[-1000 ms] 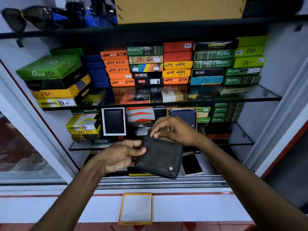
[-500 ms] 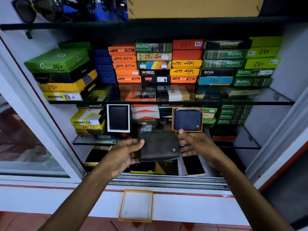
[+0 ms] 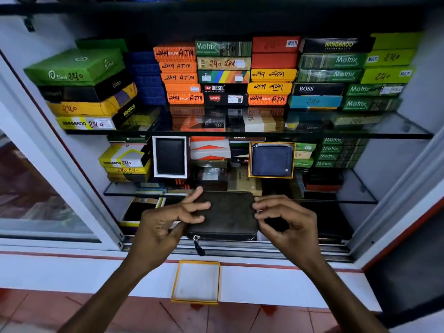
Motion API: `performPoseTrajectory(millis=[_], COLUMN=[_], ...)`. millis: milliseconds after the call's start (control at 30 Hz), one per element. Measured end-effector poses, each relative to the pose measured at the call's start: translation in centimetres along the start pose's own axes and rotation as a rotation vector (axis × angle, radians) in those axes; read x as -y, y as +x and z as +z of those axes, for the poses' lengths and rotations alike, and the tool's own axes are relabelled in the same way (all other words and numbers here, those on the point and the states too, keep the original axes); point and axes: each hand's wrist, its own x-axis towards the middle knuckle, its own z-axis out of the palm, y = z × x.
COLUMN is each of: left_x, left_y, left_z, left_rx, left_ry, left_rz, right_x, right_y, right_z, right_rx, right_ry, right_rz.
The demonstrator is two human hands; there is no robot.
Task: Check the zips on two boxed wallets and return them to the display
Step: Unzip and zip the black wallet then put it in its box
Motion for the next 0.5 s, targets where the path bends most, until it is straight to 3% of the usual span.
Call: performPoseTrajectory(millis=[133, 300, 400, 500], left_x=[0.2, 2.0, 4.6, 6.7], left_y=[-0.6, -2.6, -4.8, -6.9], left_z=[-0.4, 0.0, 0.0, 0.2], left_rx=[-0.054, -0.221, -0.313, -0.375], left_ry=[-0.015, -0.154, -0.299, -0.291], left_rz=[-0.076, -0.52, -0.772, -0.953], right_x=[-0.1, -0.4, -1.4, -2.6], right_y=[-1.1, -2.4, -3.8, -5.7], right_z=[0.5, 2.8, 4.7, 6.6], right_rx=[0.032, 0.139, 0.181, 0.239], right_ry=[0.029, 0.241, 0.299, 0.274], right_rz=[0.111, 0.706, 0.947, 1.101])
